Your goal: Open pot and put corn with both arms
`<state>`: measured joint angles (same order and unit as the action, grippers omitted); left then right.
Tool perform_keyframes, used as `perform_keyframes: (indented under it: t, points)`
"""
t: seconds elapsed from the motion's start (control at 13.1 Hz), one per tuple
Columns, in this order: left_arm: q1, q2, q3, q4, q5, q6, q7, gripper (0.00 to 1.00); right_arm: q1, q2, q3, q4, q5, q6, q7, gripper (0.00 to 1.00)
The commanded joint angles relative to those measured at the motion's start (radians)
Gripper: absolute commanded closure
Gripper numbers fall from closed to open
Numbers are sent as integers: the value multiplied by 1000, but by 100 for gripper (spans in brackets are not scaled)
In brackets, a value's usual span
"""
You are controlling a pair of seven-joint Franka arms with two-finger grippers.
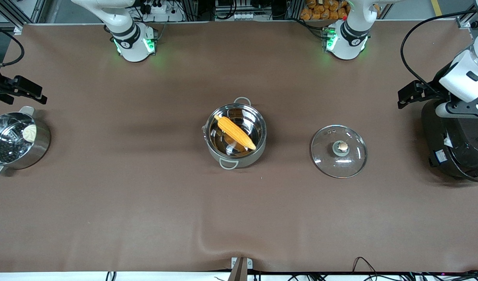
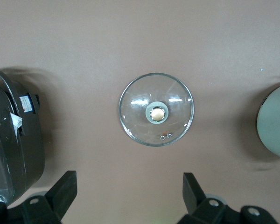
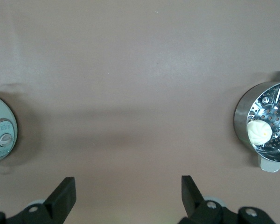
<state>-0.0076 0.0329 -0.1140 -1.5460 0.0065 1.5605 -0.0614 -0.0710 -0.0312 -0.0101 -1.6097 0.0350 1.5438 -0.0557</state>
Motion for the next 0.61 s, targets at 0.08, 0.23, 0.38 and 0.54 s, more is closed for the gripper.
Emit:
perform_keyframes:
  t: [0.08,0.23,0.38,0.54]
  points:
    - [11,7,-3,26,-20,-23,18,0,-10,-13,9,-6,-4,-4,-10,0]
    - [11,9,-3,26,-22,-25,15,0,-9,-13,9,-7,-4,-5,-10,0]
    - [11,9,-3,26,-29,-27,14,0,-9,-13,9,-9,-4,-5,-9,0]
    - [11,9,-3,26,-30,-27,12,0,-12,-13,9,-9,-4,-7,-10,0]
